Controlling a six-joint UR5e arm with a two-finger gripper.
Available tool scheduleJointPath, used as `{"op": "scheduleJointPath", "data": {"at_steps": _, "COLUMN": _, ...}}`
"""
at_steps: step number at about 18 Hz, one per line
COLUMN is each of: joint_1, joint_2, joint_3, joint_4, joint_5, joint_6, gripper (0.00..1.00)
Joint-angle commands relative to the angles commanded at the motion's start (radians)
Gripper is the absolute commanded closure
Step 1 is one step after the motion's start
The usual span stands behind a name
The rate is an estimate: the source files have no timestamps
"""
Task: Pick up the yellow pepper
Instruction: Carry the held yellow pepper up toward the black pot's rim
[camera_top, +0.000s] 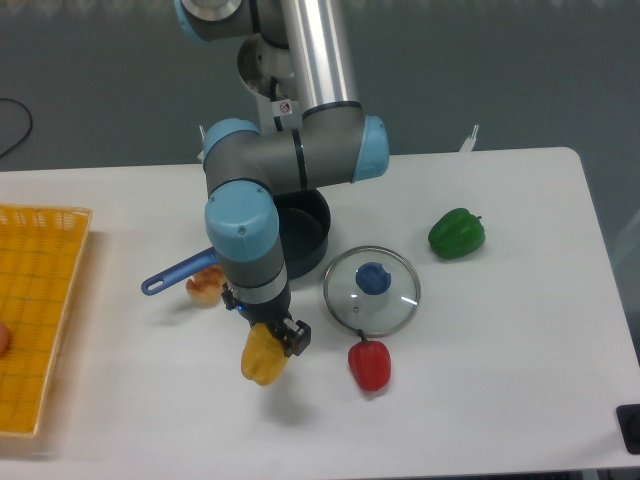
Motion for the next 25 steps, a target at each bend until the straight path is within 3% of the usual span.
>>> {"op": "scheduleJointPath", "data": {"at_steps": 10, "joint_1": 0.012, "joint_2": 0.035, "joint_3": -0.044, "joint_4": -0.006, "joint_5": 0.000, "joint_6": 0.044, "gripper": 0.40}}
{"op": "scheduleJointPath", "data": {"at_steps": 17, "joint_1": 0.000, "joint_2": 0.078, "joint_3": -0.049, "joint_4": -0.106, "joint_5": -0.011, "joint_6": 0.116, "gripper": 0.40}}
{"op": "scheduleJointPath", "data": {"at_steps": 23, "joint_1": -0.003, "joint_2": 0.107, "joint_3": -0.103, "joint_4": -0.132, "joint_5": -0.009, "joint_6": 0.205, "gripper": 0.40}}
{"op": "scheduleJointPath", "data": {"at_steps": 25, "joint_1": -0.003, "joint_2": 0.126, "joint_3": -0.107, "joint_4": -0.179, "joint_5": -0.008, "joint_6": 0.247, "gripper": 0.40}}
